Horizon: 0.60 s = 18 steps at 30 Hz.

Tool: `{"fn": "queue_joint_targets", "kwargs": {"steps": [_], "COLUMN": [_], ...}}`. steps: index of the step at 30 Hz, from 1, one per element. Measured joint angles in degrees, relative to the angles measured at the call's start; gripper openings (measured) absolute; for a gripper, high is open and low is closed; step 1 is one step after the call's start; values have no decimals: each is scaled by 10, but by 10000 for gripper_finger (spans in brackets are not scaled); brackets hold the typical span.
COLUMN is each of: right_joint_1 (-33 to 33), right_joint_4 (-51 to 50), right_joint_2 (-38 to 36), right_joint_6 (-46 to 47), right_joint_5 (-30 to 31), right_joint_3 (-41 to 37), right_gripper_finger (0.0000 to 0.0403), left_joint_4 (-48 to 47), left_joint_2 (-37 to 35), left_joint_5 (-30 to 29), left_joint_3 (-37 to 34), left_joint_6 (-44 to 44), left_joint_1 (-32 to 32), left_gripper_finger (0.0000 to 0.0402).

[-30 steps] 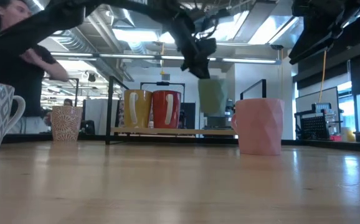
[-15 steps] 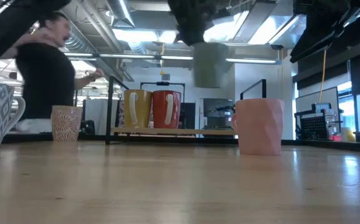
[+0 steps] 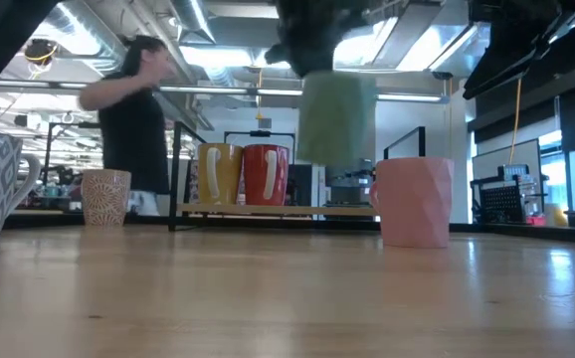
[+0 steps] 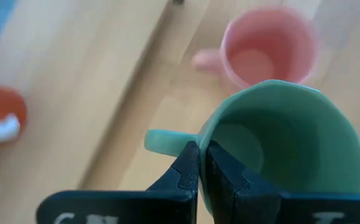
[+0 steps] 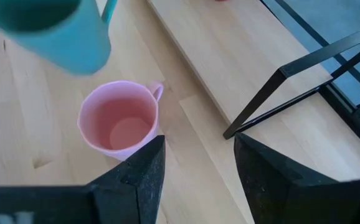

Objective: Place coffee mugs
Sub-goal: Adjust the green mug

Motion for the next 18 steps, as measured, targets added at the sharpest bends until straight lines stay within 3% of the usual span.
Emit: {"fn": "queue_joint_targets", "kwargs": {"steps": [7, 18], "right_joint_1": [0, 0], "right_joint_4": [-5, 0], "right_joint_2": [0, 0], "right_joint_6": [3, 0], "right_joint_5": [-14, -14], "right_joint_3": [0, 0], "right_gripper_finger": [177, 177], "left_joint_4": [99, 146], "left_joint_2": [0, 0], "left_joint_5": [-8, -33], "left_joint_3": [-115, -181], "left_joint_6": [-134, -213], "left_joint_1": [-30, -61], "left_gripper_finger": [6, 6]}}
